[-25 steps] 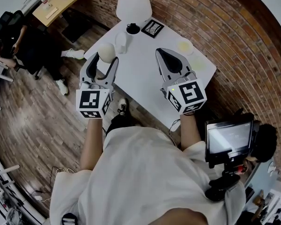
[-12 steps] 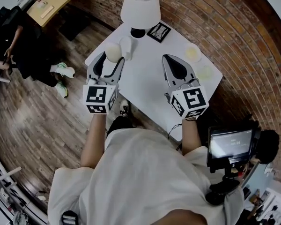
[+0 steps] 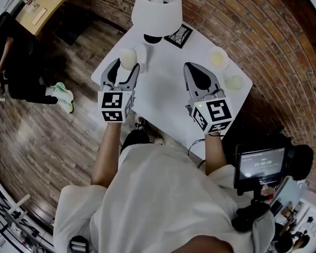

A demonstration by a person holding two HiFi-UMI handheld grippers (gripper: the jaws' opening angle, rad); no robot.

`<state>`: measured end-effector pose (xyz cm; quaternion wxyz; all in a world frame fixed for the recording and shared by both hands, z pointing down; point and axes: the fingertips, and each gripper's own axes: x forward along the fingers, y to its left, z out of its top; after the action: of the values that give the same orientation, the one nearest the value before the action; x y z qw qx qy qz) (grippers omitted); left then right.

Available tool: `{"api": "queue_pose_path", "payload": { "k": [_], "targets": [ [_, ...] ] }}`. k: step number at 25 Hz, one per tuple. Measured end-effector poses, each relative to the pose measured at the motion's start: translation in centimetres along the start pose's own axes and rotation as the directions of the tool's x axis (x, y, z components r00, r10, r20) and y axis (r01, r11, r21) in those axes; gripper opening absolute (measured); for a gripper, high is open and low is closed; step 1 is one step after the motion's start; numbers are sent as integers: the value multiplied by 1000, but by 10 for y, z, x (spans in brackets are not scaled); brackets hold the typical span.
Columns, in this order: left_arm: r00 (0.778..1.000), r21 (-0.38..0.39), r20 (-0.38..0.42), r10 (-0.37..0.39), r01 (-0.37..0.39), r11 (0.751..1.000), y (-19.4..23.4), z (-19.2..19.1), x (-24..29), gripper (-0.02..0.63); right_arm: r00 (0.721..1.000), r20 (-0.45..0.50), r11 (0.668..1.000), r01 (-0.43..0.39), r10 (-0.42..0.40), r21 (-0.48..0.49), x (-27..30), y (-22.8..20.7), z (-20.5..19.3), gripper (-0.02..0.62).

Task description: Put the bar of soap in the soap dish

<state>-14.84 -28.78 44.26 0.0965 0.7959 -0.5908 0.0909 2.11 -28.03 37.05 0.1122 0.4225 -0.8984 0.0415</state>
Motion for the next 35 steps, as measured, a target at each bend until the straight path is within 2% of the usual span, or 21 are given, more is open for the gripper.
{"api": "queue_pose_path", "payload": {
  "k": [10,25,35],
  "targets": [
    [994,-38,-105,-28,24,999,27,-50,48,258,995,-90,998,55,-51,40,37,-8,-33,5],
    [975,-79,-208,-74,58,995,32,-89,89,258,982,-167,989,109,-91,100,56,-16,-60,5],
    [950,-147,-307,-47,2,989,35,-132,113,258,976,-202,986,112,-86,123,58,-15,-74,5]
  ]
}}
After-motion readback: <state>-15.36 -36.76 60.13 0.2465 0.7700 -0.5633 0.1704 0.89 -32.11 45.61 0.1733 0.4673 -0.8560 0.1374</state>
